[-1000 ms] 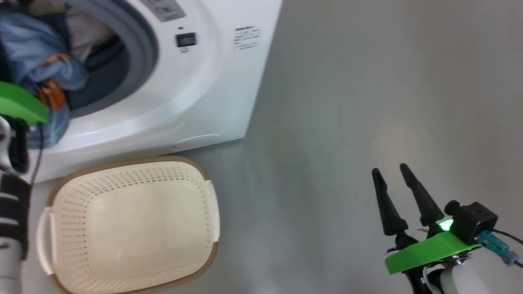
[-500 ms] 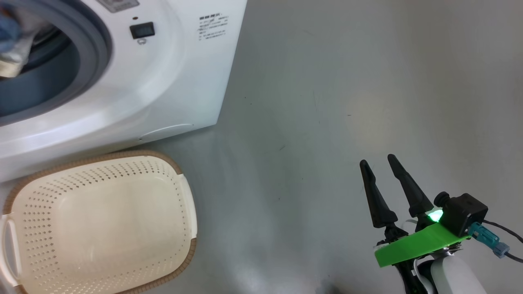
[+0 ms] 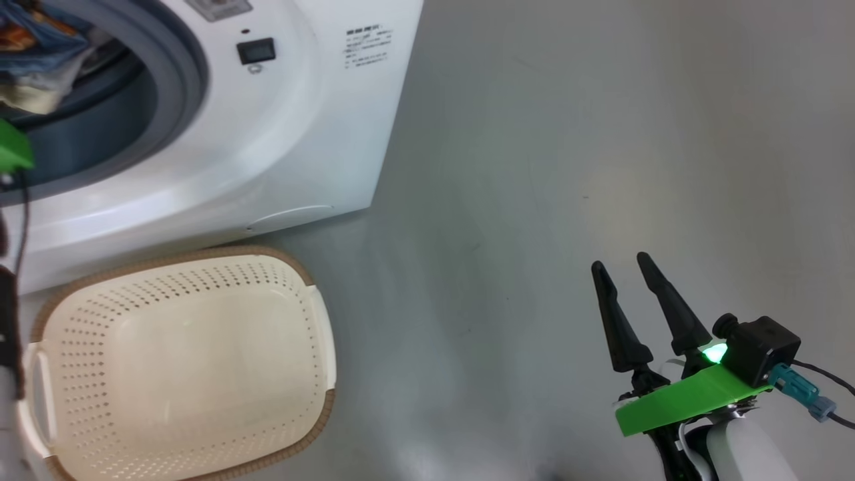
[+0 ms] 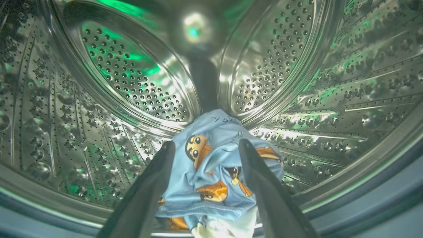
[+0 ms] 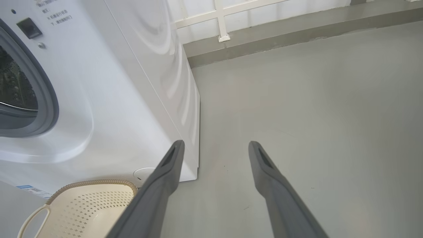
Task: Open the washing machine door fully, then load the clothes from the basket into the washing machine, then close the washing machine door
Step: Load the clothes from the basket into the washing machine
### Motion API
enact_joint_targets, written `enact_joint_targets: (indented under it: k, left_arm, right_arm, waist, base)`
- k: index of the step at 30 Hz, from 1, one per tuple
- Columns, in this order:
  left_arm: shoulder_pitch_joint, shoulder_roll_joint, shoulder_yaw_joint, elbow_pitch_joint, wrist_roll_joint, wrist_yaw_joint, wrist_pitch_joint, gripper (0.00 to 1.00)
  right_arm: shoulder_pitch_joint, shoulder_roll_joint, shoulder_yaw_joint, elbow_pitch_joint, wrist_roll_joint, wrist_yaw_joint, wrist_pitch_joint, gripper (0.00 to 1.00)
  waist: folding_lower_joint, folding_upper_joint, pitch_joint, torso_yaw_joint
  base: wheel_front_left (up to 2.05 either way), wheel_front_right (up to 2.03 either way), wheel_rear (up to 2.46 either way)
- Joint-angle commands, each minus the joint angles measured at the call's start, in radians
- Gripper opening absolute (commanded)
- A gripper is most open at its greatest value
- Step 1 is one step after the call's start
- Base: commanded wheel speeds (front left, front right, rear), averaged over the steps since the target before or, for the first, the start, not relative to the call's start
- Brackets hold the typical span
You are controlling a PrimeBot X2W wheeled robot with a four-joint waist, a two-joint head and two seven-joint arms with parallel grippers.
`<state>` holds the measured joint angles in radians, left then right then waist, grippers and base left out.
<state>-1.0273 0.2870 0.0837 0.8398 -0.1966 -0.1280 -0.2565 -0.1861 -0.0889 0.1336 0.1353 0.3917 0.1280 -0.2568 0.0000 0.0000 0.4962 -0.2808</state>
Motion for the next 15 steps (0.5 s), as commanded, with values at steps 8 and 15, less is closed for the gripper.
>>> enact_joint_targets:
  k: [8, 15]
  left_arm:
    - [0.128, -0.019, 0.038, -0.066, 0.003, -0.002, -0.005, 1.00]
    - [0.262, -0.058, 0.038, -0.125, 0.003, -0.003, -0.005, 1.00]
  right_arm:
    - [0.013, -0.025, 0.001, -0.019, 0.009, 0.003, -0.005, 1.00]
    - [0.040, -0.049, -0.016, -0.013, 0.010, 0.003, -0.005, 1.00]
  waist:
    - [0.0000, 0.0000, -0.047, 0.042]
    - [0.0000, 0.0000, -0.104, 0.079]
  base:
    - [0.00, 0.00, 0.00]
    - [0.00, 0.00, 0.00]
